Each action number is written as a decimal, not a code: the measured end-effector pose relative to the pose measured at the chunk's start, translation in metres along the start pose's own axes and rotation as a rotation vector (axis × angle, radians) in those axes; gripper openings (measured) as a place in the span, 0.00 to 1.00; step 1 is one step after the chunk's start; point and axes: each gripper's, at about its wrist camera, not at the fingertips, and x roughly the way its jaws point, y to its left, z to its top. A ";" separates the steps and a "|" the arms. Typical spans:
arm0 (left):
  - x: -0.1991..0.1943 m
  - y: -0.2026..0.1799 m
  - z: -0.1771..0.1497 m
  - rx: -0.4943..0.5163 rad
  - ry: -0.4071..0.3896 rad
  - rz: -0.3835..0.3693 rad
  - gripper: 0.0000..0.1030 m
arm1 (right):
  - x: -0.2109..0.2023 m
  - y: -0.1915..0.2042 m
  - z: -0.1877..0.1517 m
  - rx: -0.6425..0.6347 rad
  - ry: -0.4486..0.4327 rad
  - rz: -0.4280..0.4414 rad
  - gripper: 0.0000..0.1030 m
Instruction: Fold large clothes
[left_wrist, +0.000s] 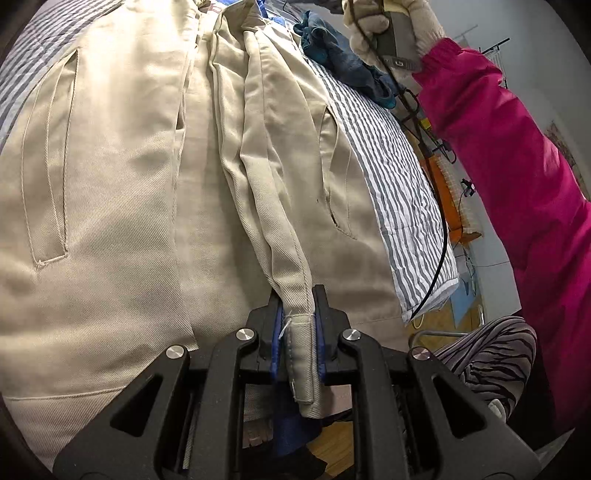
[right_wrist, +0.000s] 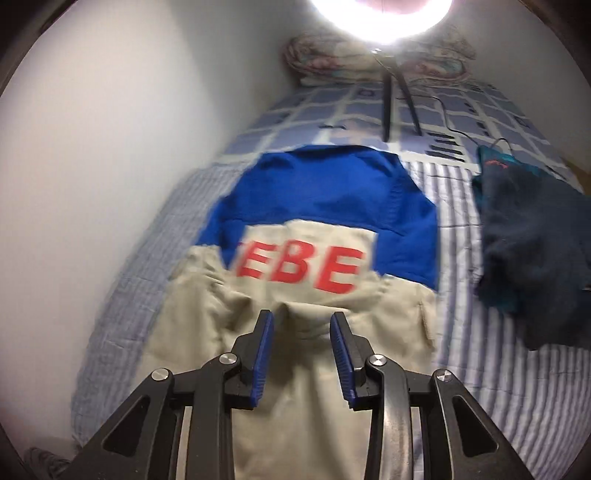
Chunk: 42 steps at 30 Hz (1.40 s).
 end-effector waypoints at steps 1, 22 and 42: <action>0.000 0.000 0.000 -0.001 0.000 0.000 0.12 | 0.005 -0.001 -0.001 0.006 0.018 -0.006 0.33; -0.008 0.006 -0.009 -0.005 -0.007 0.010 0.10 | 0.070 0.058 0.020 -0.215 0.052 -0.260 0.04; -0.022 0.024 -0.018 -0.043 -0.034 -0.016 0.10 | -0.060 -0.014 -0.108 -0.020 0.005 -0.100 0.28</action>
